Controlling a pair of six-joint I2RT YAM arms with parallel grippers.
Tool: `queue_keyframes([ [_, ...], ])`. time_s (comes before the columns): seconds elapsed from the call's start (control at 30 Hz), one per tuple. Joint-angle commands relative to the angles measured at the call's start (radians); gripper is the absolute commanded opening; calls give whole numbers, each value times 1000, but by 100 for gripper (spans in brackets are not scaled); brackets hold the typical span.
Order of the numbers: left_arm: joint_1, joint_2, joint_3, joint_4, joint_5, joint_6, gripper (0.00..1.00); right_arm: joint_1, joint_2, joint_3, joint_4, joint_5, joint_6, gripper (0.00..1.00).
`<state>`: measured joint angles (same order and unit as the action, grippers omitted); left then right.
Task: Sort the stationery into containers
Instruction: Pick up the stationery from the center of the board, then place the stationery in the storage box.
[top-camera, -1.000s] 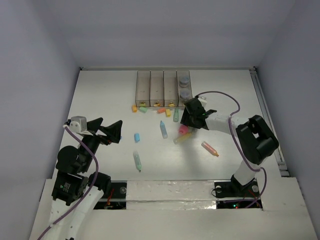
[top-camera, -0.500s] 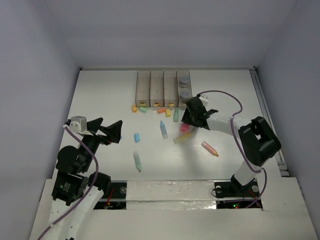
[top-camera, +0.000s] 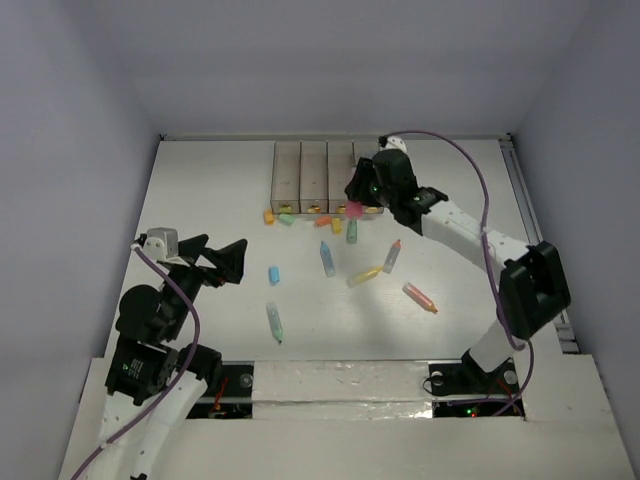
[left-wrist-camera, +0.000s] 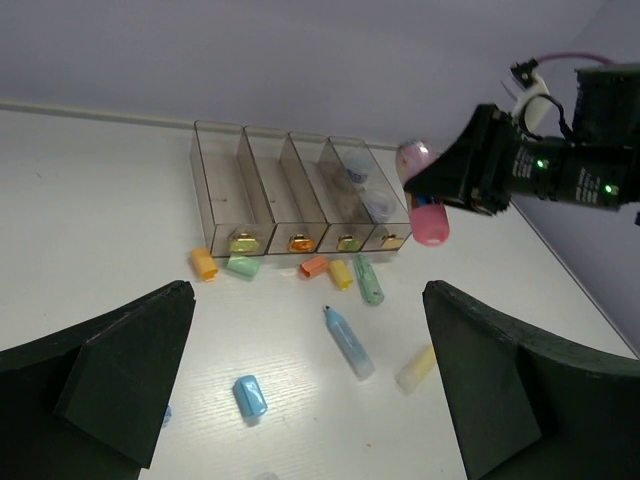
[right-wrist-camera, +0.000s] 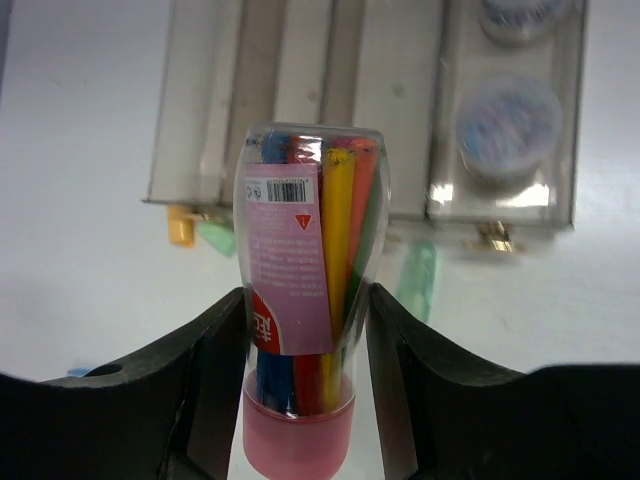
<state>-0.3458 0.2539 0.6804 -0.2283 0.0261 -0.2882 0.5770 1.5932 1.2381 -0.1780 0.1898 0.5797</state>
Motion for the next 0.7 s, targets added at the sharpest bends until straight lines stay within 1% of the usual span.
queue_keyframes([
  [0.0, 7, 28, -2, 46, 8, 8, 99, 4, 109, 173, 34, -52, -148, 35],
  [0.03, 7, 31, -2, 46, 9, 7, 99, 4, 141, 252, 31, -50, -168, 35],
  [0.07, 17, 34, -2, 47, 8, 7, 99, 4, 205, 292, 22, -53, -202, 35],
  [0.17, 30, 51, -4, 44, 12, 7, 99, 4, 315, 424, 29, -18, -239, 35],
  [0.23, 39, 58, -2, 46, 11, 7, 99, -5, 368, 483, 26, 14, -247, 35],
  [0.27, 39, 59, -2, 44, 9, 7, 99, -5, 395, 545, 12, 16, -247, 35],
  [0.33, 51, 61, -5, 46, 11, 7, 99, -28, 467, 596, -5, 28, -244, 35],
  [0.47, 73, 74, -4, 47, 18, 7, 99, -48, 534, 653, -12, 37, -242, 35],
  [0.67, 82, 88, -4, 50, 31, 9, 99, -78, 637, 733, -44, -1, -254, 36],
])
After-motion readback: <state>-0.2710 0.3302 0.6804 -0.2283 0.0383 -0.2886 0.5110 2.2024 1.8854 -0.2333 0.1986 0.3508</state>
